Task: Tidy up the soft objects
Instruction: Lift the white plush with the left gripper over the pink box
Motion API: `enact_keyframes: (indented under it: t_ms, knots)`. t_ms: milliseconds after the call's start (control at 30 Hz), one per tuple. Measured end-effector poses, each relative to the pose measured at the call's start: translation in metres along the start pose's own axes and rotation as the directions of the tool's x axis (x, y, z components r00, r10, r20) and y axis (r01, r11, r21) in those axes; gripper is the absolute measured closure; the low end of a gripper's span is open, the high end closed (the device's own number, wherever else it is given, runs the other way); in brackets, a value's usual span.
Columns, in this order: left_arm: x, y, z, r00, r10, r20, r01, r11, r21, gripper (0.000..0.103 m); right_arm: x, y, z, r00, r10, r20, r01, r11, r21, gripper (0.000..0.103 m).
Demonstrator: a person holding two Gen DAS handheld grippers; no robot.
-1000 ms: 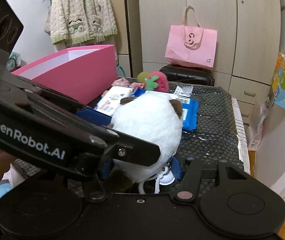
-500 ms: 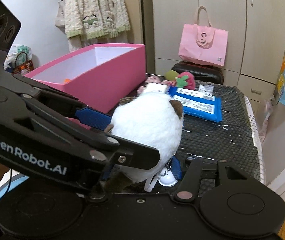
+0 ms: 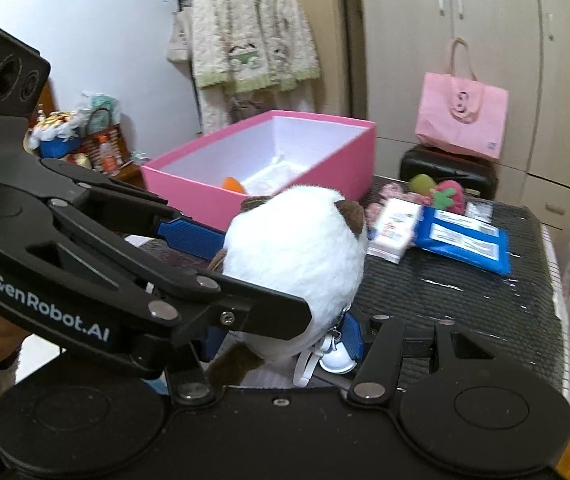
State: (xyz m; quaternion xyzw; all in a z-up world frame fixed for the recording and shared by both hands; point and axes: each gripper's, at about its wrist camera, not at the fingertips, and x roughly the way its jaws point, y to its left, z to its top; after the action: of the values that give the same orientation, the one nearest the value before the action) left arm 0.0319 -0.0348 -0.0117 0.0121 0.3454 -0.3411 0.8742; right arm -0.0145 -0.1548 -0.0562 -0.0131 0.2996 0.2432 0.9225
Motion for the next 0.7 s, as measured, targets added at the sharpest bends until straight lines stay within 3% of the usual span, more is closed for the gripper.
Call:
enact_keyframes:
  t_ms: [367, 700]
  knots:
    - [-0.043, 0.024, -0.001, 0.997, 0.056, 0.059, -0.055, 0.998, -0.033, 0.042, 0.006, 0.034, 0.031, 0.997, 0.078, 0.017, -0.076, 0.994, -0.084, 0.041]
    - [-0.058, 0.062, 0.02, 0.985, 0.097, 0.145, -0.089, 0.994, -0.06, 0.041, 0.032, 0.042, 0.072, 0.992, 0.109, 0.068, -0.101, 0.989, -0.111, 0.041]
